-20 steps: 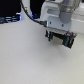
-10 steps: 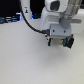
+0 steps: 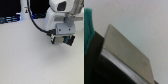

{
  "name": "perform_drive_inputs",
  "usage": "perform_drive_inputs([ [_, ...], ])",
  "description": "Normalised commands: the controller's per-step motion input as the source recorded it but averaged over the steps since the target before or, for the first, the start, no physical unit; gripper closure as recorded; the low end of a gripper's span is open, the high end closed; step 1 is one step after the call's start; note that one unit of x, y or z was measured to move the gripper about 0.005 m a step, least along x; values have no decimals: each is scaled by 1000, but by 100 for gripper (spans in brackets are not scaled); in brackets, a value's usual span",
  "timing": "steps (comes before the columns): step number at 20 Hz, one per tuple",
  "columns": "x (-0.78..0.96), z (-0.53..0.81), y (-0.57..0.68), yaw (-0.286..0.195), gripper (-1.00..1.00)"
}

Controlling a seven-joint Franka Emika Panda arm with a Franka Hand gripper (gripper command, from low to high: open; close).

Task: Open the kcup holder, insert the kcup into the holder, and close the kcup holder

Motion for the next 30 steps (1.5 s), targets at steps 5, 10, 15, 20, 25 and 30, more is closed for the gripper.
perform_drive_inputs([
  [5,-515,56,549,89,-100],
  [10,-724,14,559,59,-100],
  [15,-906,-26,478,38,-100],
  [20,-903,-15,444,45,-100],
  [25,-830,4,474,53,-100],
  [30,-276,566,366,81,-100],
])
